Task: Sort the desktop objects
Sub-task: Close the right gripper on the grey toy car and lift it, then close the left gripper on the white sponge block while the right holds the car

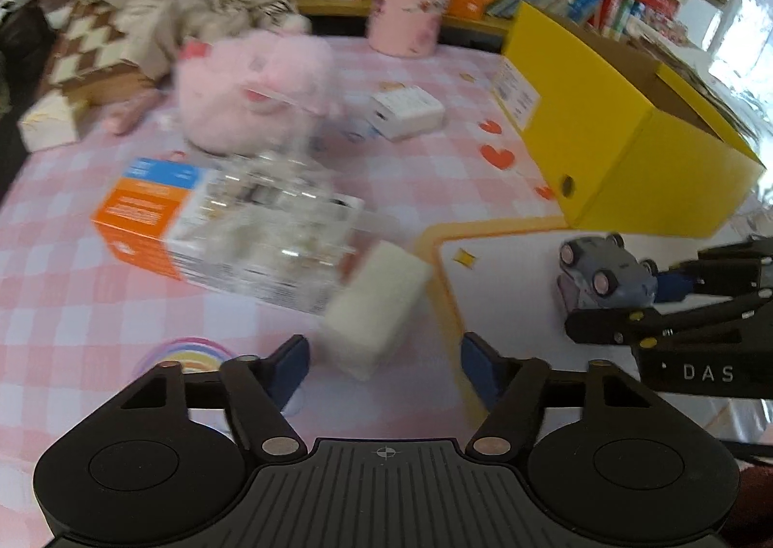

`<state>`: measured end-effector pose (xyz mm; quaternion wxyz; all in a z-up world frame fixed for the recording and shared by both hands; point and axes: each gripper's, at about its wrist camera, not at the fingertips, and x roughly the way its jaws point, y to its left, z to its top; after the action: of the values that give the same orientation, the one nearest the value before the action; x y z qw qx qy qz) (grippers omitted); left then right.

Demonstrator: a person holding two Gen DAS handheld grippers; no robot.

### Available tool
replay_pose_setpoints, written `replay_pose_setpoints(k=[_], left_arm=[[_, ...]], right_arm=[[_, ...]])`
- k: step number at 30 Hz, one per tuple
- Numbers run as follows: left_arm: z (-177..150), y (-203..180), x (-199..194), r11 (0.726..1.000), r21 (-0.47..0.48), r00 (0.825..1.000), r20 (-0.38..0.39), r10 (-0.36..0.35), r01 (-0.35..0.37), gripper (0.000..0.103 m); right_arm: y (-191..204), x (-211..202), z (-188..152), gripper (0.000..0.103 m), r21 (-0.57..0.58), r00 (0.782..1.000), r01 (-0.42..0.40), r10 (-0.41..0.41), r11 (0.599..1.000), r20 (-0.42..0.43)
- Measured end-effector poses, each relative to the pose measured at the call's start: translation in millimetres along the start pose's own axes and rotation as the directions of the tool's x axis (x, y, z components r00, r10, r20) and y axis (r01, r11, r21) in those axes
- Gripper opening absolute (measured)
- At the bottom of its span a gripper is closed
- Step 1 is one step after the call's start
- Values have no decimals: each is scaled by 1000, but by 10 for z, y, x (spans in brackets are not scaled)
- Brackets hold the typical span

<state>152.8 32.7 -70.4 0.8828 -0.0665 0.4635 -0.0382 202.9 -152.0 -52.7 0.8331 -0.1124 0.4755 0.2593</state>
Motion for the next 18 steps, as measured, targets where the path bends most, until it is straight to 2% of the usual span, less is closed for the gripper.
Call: replay_pose_setpoints(k=[11, 18], left_arm=[[-65, -269, -154, 996, 83, 998, 29, -47, 45, 65], [-34, -254, -59, 998, 63, 1000, 11, 22, -23, 65]], right_arm=[[-127, 7, -21, 40, -3, 1000, -19, 18, 1000, -21], [-132, 16, -18, 40, -24, 999, -32, 32, 999, -28]])
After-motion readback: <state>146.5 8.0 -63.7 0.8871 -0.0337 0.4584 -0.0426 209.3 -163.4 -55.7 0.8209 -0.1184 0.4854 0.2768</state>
